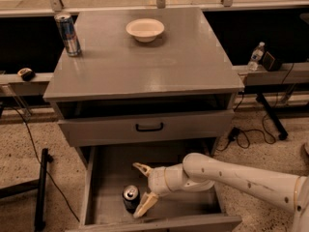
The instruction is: Pick pepsi can from middle drawer and place on counter
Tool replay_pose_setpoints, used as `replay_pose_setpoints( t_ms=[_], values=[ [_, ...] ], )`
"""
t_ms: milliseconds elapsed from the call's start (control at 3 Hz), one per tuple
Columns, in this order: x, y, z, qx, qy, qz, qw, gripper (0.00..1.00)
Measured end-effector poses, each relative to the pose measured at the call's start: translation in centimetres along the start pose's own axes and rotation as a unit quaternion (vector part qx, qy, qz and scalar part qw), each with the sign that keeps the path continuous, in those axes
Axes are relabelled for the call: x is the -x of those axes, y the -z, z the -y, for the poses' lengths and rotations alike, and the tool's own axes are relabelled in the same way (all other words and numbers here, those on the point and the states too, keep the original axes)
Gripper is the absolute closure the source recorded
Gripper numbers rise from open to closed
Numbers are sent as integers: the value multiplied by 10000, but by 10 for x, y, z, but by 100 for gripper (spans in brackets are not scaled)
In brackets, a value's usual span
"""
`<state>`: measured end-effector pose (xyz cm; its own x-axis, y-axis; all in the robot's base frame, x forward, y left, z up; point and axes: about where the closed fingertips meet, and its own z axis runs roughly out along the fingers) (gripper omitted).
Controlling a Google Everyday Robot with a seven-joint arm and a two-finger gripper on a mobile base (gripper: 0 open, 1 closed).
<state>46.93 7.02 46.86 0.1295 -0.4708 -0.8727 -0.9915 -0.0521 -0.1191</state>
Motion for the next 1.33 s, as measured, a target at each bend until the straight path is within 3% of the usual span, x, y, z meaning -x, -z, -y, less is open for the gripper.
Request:
replay_pose_setpoints(
  t_ms=[333,1000,1333],
  values=[
    [-19,-19,4,-129,-31,-97,9999,2],
    [-42,-37,7,-222,-157,18,9996,47],
    [-33,-33,10,-263,-96,532,9982,71]
  ],
)
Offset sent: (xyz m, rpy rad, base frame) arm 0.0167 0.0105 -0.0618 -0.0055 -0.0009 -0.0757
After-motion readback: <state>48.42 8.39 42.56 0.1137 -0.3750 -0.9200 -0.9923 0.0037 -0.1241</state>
